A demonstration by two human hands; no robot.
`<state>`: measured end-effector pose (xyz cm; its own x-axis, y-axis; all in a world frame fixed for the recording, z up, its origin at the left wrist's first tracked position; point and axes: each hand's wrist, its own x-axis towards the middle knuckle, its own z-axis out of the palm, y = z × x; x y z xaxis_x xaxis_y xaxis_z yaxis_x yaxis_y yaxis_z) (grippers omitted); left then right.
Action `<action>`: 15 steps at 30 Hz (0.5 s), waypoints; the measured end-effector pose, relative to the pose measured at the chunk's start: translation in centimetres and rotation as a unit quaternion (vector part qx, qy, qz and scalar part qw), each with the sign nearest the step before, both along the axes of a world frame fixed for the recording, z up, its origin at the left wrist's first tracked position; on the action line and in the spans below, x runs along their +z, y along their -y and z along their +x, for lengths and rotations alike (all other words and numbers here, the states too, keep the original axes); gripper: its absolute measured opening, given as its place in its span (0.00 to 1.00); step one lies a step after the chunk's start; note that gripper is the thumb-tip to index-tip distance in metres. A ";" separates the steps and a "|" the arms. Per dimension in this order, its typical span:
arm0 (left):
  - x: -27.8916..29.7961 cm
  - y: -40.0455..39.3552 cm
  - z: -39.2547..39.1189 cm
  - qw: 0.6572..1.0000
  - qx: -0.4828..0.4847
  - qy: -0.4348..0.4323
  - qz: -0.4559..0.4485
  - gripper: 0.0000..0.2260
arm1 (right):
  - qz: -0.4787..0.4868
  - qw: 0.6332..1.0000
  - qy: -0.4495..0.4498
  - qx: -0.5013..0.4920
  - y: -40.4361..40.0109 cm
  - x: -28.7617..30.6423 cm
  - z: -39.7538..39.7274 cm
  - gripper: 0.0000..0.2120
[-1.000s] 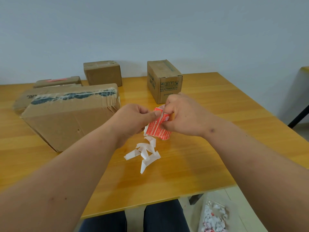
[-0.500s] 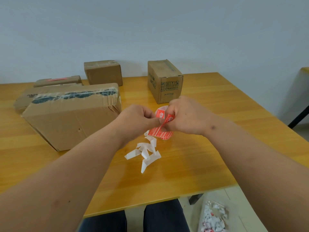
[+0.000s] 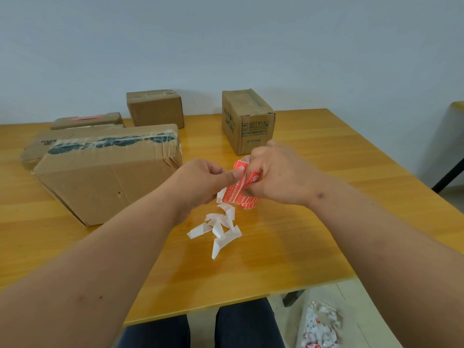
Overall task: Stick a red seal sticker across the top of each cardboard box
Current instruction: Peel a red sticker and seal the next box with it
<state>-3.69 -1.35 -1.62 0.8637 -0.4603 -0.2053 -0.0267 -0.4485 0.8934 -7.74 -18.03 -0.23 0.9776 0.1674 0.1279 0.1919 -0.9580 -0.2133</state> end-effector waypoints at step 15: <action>-0.7 0.2 0.2 0.998 0.066 0.018 -0.013 0.10 | 0.026 1.000 0.013 0.009 -0.2 0.4 -0.5 0.08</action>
